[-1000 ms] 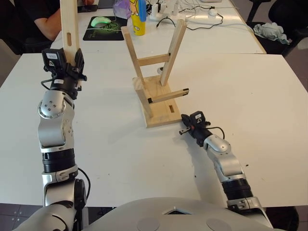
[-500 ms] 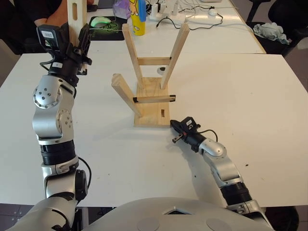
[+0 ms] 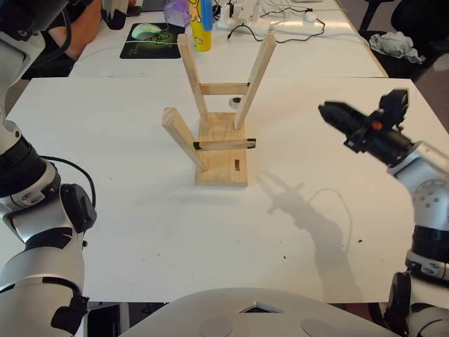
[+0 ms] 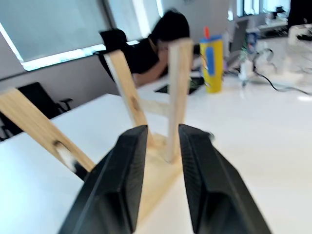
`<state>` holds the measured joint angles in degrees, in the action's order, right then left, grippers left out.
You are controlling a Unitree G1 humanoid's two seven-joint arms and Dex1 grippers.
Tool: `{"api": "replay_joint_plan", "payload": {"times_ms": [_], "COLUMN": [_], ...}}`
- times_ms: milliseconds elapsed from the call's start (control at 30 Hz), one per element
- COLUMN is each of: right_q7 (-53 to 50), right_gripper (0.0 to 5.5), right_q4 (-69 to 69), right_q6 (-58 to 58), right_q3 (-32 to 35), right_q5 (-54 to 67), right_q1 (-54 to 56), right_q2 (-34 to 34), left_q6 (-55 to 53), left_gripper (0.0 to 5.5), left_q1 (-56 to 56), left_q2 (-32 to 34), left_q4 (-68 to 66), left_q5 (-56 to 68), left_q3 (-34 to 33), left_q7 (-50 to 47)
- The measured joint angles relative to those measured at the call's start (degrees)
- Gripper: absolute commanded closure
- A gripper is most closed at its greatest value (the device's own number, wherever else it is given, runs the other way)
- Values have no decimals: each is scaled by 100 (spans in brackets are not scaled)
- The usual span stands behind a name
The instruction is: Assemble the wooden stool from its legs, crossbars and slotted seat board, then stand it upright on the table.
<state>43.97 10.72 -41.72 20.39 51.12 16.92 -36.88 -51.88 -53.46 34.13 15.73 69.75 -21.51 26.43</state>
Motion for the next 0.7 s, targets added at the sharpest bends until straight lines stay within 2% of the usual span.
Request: {"api": "replay_joint_plan", "payload": {"times_ms": [200, 367, 700], "right_q7": [-597, -1304, -1717], "right_gripper": [291, 223, 216], "right_q4": [822, 987, 1232], "right_q6": [-954, -987, -964], "right_q3": [291, 256, -25], "right_q5": [2784, 4055, 5121], "right_q1": [534, 690, 752], "right_q2": [48, 149, -57], "left_q6": [-266, -463, -680], "left_gripper": [344, 344, 344], "left_q1": [46, 852, 1620], "left_q2": [-209, -162, 431], "left_q4": [325, 661, 1123], "left_q5": [1356, 1802, 1374], "left_q3": [153, 458, 1070], "left_q7": [-601, -512, 551]}}
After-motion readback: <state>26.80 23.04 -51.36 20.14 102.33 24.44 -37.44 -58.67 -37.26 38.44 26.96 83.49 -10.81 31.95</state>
